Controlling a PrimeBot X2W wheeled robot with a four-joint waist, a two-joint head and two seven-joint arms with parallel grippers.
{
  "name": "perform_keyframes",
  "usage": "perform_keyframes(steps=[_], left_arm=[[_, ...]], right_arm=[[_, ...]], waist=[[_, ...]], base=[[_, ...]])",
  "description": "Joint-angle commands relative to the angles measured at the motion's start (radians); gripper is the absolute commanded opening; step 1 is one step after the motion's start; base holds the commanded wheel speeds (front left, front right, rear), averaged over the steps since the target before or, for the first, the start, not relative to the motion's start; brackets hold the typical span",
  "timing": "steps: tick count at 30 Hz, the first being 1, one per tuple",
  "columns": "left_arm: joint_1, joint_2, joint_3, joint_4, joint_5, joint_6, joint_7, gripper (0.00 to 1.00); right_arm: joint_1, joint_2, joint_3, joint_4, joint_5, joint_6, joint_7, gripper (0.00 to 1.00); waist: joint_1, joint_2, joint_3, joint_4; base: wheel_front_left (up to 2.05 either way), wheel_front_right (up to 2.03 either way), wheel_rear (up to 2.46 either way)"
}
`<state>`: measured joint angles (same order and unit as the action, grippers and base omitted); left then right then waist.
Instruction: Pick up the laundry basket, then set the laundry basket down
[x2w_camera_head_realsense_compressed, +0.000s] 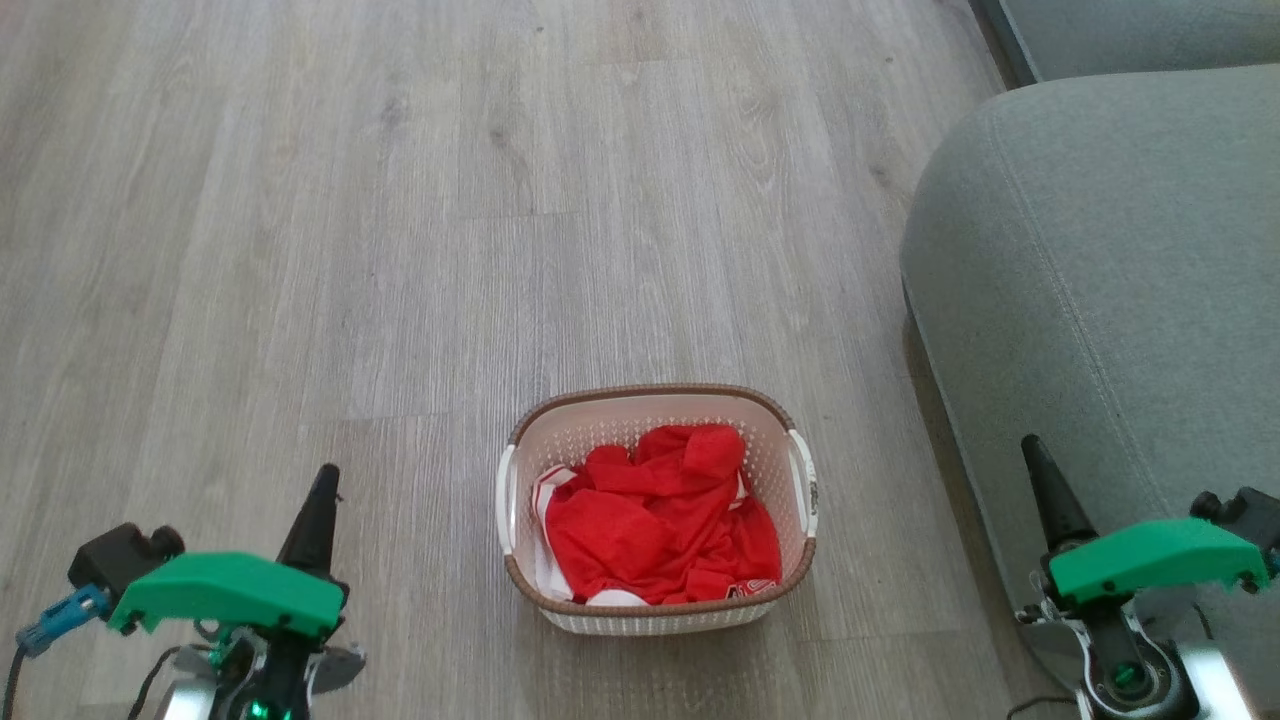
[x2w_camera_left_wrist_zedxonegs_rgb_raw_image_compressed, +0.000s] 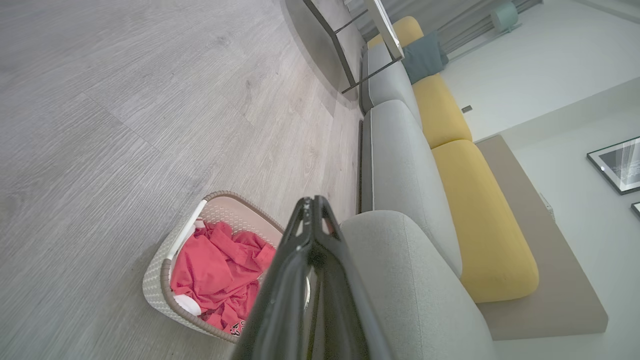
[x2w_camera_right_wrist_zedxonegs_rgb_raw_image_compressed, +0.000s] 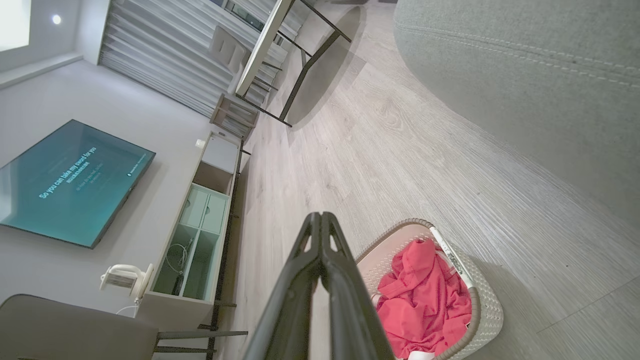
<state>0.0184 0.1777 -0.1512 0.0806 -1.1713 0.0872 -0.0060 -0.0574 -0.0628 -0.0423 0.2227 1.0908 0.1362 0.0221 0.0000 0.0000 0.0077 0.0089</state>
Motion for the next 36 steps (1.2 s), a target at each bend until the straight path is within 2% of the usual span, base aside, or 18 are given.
perform_keyframes(steps=[1, 36], left_arm=[[-0.06, 0.002, 0.036, -0.026, -0.021, -0.01, 0.003, 0.0], [-0.101, -0.062, 0.17, 0.032, -0.379, -0.089, 0.053, 0.0]], right_arm=[[-0.05, -0.018, 0.005, -0.026, 0.026, -0.003, 0.005, 0.0], [-0.067, -0.067, 0.039, 0.018, 0.485, -0.005, -0.002, 0.0]], waist=[[0.0, 0.0, 0.0, 0.0], [0.0, 0.0, -0.009, -0.007]], base=[[0.0, 0.0, 0.0], [0.0, 0.0, 0.0]])
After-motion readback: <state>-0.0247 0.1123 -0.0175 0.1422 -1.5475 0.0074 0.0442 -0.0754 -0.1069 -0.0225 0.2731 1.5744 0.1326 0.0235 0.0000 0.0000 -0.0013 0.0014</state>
